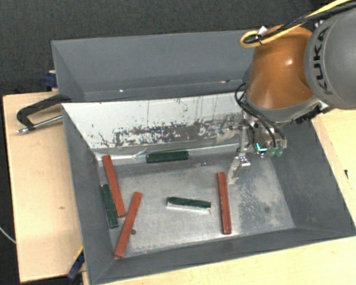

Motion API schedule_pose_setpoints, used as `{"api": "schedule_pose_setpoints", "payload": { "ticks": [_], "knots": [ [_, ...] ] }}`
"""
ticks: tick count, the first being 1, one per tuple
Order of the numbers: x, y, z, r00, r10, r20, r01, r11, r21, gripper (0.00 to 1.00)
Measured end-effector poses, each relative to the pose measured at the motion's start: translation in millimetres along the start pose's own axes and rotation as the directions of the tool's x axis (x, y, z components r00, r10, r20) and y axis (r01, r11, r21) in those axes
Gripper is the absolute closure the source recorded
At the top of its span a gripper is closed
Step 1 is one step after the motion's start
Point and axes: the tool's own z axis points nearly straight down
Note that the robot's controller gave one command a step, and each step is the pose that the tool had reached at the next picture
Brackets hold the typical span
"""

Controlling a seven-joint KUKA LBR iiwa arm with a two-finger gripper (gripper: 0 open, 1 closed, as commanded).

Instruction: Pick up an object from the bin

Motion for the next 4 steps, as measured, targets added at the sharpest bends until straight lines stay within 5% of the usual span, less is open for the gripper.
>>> {"api": "schedule_pose_setpoints", "payload": {
  "ticks": [1, 2, 3, 4],
  "knots": [
    [-2.0, 0, -4, 1.000, 0.000, 0.008, 0.000, 1.000, 0.000, 0.00],
    [-0.6, 5, 48, 0.999, 0.032, 0.014, -0.032, 0.999, 0.000, 0.00],
    [1.8, 17, 59, 1.000, 0.029, 0.009, -0.029, 1.000, -0.004, 0.00],
    [57.7, 102, 67, 1.000, -0.009, 0.003, 0.009, 1.000, 0.000, 1.00]
  ]
}}
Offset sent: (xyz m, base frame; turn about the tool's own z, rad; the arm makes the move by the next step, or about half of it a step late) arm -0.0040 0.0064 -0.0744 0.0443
